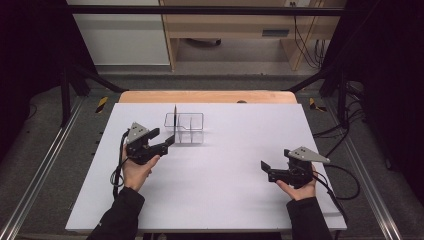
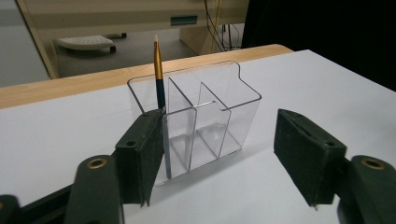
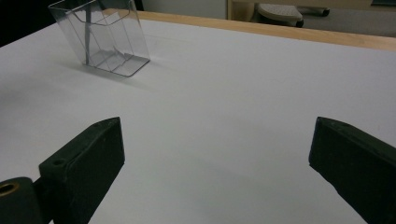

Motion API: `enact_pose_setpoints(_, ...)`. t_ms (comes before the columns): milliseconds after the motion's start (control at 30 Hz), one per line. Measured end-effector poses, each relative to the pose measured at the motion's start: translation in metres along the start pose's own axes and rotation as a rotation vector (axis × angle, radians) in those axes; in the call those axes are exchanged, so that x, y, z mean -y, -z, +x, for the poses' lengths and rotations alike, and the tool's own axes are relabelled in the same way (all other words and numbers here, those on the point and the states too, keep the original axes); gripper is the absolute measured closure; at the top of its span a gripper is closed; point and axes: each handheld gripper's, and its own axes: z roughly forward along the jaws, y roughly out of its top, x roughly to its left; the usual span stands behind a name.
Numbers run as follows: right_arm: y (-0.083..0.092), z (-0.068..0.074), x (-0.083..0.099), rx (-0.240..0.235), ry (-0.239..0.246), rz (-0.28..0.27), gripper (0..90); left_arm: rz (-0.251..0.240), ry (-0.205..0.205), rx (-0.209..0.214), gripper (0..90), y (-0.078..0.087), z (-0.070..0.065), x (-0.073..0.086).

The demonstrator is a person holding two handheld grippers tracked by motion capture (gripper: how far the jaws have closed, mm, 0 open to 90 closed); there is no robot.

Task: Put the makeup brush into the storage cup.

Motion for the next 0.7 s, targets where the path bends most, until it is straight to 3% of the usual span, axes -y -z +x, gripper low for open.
enact_pose_setpoints(267, 0.003, -0.001, -0.001, -0.005, 0.001, -0.009, 3.9, 0.017, -0.006, 0.028, 22.3, 0.017, -0.001, 0.010)
enact_pose_setpoints(467, 0.004, -0.002, -0.001, -0.008, 0.002, -0.014, 3.8, 0.027, -0.024, 0.008, 18.0, 0.028, 0.000, 0.023)
enact_pose_setpoints(700, 0.004, -0.003, 0.001, -0.003, 0.002, -0.009, 3.7, 0.051, -0.005, -0.001, 12.4, 0.035, 0.004, 0.035)
